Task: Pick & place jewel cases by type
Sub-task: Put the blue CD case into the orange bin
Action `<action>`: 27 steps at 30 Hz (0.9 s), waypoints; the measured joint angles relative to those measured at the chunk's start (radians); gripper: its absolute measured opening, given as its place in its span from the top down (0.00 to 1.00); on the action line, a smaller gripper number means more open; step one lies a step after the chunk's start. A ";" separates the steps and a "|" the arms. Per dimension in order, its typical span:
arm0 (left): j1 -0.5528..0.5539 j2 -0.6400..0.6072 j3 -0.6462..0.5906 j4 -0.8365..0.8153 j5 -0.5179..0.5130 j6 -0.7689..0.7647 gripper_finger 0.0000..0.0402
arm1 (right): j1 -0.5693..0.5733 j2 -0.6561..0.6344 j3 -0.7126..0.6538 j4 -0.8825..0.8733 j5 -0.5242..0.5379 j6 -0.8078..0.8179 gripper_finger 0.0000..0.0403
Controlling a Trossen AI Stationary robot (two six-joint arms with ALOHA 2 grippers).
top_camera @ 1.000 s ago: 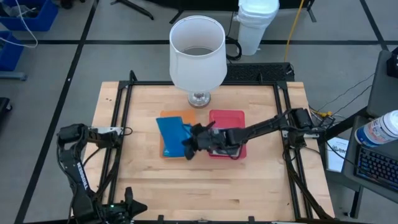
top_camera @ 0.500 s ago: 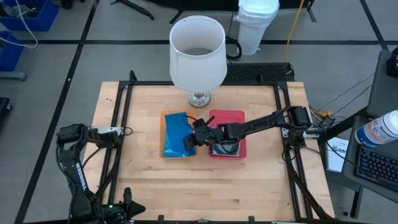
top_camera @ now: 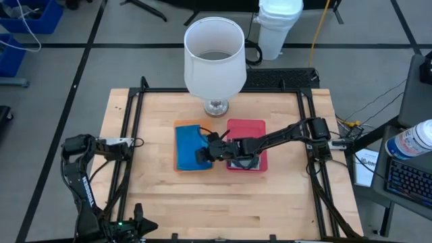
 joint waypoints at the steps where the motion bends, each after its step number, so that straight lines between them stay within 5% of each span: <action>1: 0.000 0.000 0.000 0.000 0.000 0.000 0.92 | -0.001 0.000 -0.002 -0.016 -0.002 0.003 0.95; 21: 0.000 0.000 -0.074 -0.014 0.044 -0.114 0.92 | -0.039 0.094 -0.001 0.005 -0.134 0.159 0.94; 27: 0.000 0.000 -0.086 -0.014 0.067 -0.127 0.92 | -0.041 0.094 -0.003 0.035 -0.132 0.100 0.84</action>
